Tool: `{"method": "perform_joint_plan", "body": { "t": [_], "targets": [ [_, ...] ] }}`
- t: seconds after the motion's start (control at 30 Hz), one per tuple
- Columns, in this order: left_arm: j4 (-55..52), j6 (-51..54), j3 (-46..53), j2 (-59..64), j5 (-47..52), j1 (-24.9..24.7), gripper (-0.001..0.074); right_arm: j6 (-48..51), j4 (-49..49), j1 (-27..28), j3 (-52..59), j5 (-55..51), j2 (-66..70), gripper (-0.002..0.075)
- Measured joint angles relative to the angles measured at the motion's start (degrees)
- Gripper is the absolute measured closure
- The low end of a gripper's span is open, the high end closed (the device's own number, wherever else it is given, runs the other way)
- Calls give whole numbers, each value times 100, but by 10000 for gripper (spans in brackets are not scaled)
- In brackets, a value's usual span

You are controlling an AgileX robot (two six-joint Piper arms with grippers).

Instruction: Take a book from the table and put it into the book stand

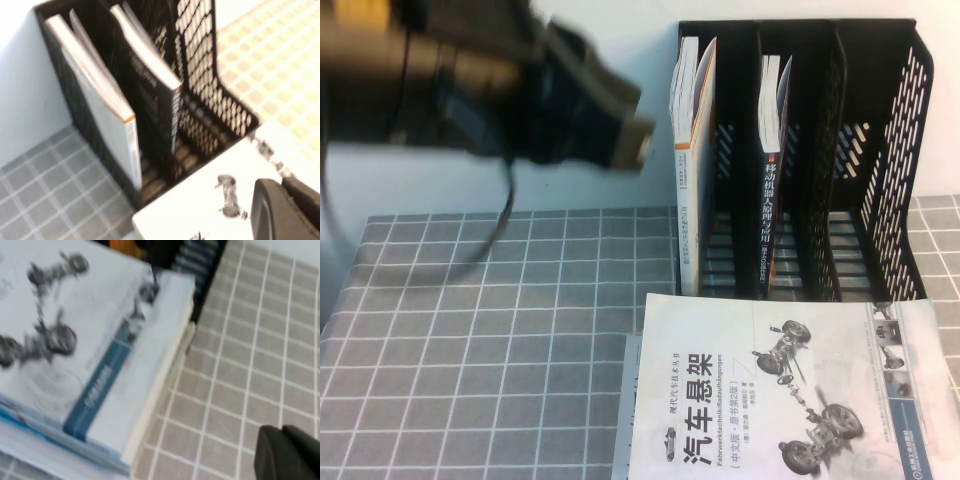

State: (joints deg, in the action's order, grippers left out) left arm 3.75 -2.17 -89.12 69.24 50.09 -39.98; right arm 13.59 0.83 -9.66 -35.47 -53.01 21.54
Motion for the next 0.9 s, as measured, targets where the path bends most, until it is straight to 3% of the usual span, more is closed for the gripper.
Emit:
{"method": "perform_joint_plan", "body": {
  "t": [0.17, 0.33, 0.9],
  "targets": [
    [14, 9, 2117, -1127, -1901, 0, 734, 11, 659, 0, 805, 1195, -757, 729],
    [-33, 9, 3191, -1705, -2562, 12, 735, 11, 806, 0, 1577, 1564, -952, 729],
    [-22, 9, 3491, -1367, -2749, 12, 736, 11, 1116, 0, 1865, 1743, -960, 729]
  ]
}}
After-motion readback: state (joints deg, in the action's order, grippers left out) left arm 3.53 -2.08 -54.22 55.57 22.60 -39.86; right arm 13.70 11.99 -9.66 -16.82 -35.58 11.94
